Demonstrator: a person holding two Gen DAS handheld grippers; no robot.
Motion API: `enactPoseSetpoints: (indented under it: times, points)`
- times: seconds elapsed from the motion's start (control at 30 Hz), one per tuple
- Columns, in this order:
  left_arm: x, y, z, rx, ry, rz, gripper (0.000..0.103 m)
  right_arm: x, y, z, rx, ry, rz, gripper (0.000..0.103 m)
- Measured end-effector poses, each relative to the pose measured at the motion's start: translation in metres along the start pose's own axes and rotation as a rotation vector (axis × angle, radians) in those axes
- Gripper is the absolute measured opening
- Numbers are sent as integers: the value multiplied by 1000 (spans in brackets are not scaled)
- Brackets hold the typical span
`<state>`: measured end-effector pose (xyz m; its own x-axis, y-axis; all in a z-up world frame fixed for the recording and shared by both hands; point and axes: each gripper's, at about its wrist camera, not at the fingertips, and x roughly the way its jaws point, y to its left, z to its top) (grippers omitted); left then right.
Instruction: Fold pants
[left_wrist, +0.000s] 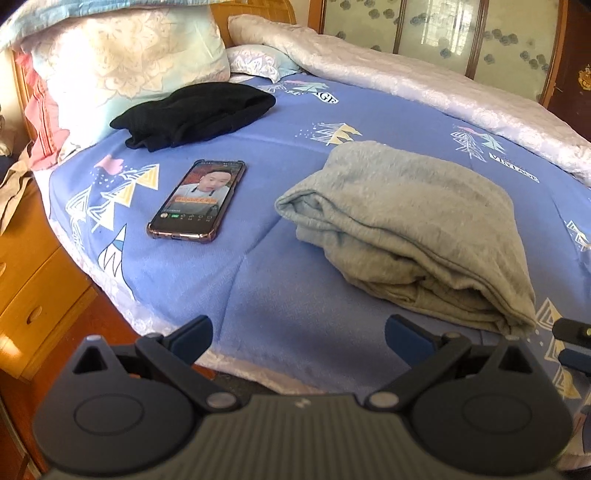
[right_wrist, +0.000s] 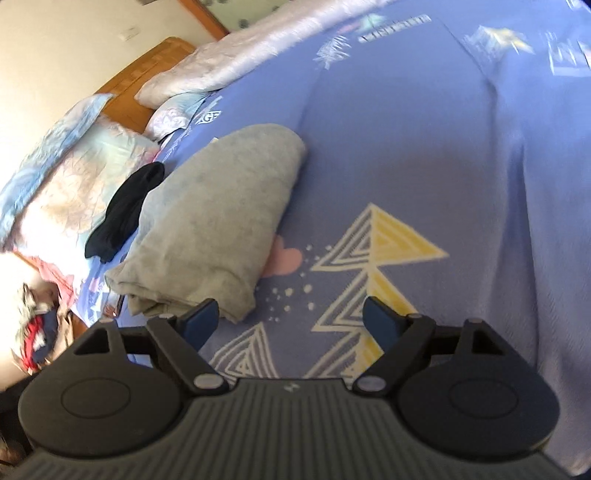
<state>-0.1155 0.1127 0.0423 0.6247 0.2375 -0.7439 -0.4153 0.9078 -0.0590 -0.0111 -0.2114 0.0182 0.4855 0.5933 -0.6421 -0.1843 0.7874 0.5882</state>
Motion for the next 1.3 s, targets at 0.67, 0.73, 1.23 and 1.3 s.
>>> enactPoseSetpoints:
  times: [0.67, 0.73, 1.23, 1.3]
  points:
    - [77, 45, 142, 25, 26, -238, 103, 9, 28, 22, -49, -47, 59, 70]
    - [107, 42, 141, 14, 121, -283, 103, 21, 33, 30, -47, -36, 85, 70]
    - [113, -27, 98, -31, 249, -541, 63, 50, 74, 50, -188, -49, 33, 33]
    - [102, -56, 92, 25, 237, -609, 62, 21, 70, 50, -255, -142, -31, 32]
